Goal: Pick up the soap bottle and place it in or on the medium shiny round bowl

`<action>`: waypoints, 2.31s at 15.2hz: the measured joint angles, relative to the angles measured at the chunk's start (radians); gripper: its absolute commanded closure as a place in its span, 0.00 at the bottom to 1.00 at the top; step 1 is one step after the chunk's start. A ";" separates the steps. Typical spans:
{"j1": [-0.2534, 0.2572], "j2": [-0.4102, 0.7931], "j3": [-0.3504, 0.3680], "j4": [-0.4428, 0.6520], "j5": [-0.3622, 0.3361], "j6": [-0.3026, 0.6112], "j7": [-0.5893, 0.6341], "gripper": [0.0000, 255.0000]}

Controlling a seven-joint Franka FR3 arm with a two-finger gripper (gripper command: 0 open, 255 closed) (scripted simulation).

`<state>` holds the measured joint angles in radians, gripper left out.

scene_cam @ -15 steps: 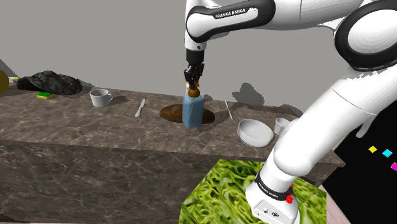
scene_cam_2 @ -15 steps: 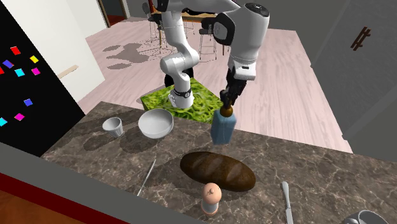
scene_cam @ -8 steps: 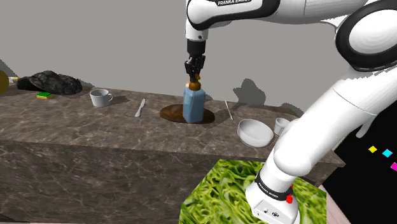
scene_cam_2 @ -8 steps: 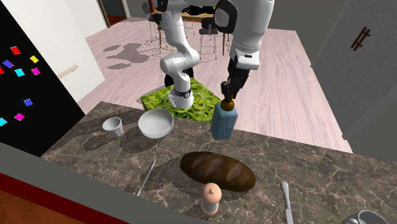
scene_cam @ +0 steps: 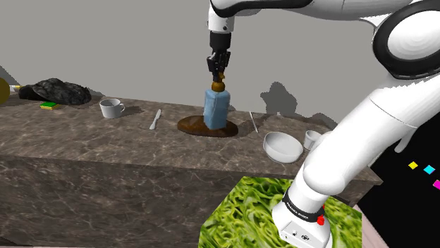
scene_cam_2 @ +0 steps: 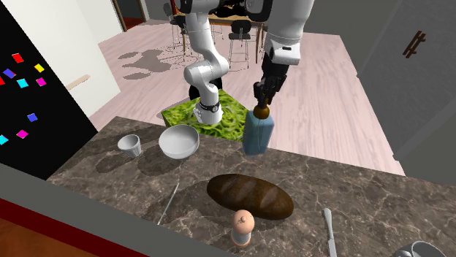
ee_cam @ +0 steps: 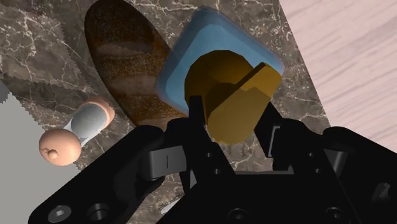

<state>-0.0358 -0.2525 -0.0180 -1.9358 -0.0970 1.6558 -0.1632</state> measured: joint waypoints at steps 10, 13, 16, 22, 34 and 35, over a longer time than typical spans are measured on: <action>-0.059 -0.254 -0.095 -0.134 -0.053 -0.103 -0.151 1.00; -0.080 -0.318 -0.131 -0.151 -0.079 -0.143 -0.206 1.00; -0.098 -0.369 -0.165 -0.163 -0.106 -0.174 -0.257 1.00; -0.139 -0.458 -0.248 -0.140 -0.175 -0.261 -0.384 1.00; -0.189 -0.556 -0.372 -0.114 -0.289 -0.339 -0.564 1.00; -0.190 -0.561 -0.376 -0.128 -0.293 -0.330 -0.565 1.00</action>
<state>-0.2257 -0.8137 -0.3943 -2.0640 -0.3896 1.3258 -0.7282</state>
